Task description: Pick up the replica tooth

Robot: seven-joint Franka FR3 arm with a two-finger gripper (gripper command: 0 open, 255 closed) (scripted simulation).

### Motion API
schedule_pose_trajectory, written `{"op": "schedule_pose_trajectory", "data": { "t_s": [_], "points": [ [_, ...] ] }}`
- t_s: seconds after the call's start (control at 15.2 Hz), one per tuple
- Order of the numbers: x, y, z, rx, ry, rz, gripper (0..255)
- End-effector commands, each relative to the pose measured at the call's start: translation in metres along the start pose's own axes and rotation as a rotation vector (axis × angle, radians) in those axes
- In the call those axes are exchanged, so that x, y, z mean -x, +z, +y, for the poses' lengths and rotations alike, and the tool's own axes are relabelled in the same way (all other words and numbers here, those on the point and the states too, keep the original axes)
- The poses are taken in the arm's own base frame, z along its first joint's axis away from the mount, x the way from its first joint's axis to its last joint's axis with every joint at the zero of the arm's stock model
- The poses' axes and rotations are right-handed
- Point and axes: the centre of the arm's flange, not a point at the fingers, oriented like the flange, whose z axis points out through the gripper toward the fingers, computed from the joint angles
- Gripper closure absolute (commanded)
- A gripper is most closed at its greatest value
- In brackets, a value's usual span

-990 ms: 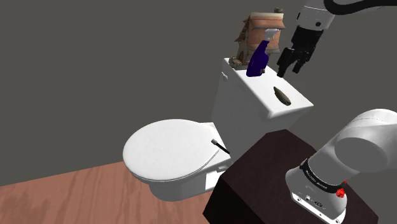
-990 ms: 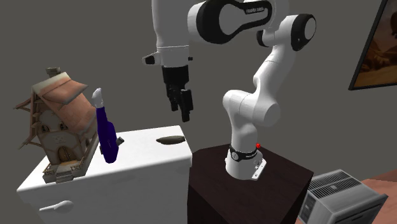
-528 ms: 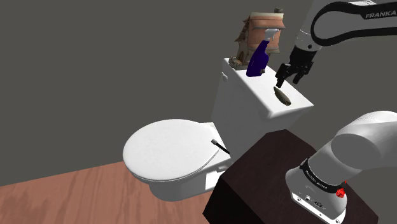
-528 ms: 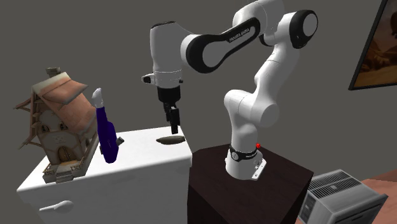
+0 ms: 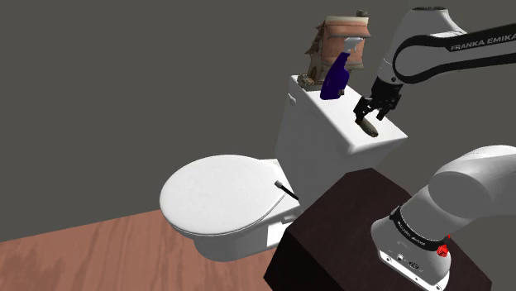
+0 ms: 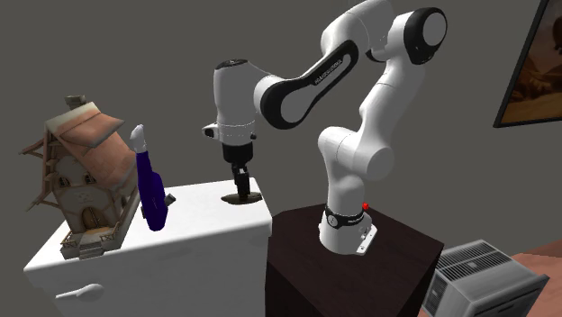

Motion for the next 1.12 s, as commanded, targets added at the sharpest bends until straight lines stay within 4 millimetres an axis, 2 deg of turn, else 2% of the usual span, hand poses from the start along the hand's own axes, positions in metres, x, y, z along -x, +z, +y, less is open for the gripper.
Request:
{"op": "schedule_pose_trajectory", "data": {
  "t_s": [0.0, 0.13, 0.2, 0.79, 1.06],
  "points": [
    [0.001, 0.01, 0.0, 0.0, 0.0, 0.001, 0],
    [0.001, 0.013, 0.0, 0.0, 0.0, 0.001, 0],
    [0.001, 0.012, 0.0, 0.0, 0.0, 0.001, 255],
    [0.001, 0.013, 0.0, 0.0, 0.0, 0.001, 255],
    [0.001, -0.008, 0.002, 0.0, 0.0, 0.001, 255]
  ]
}}
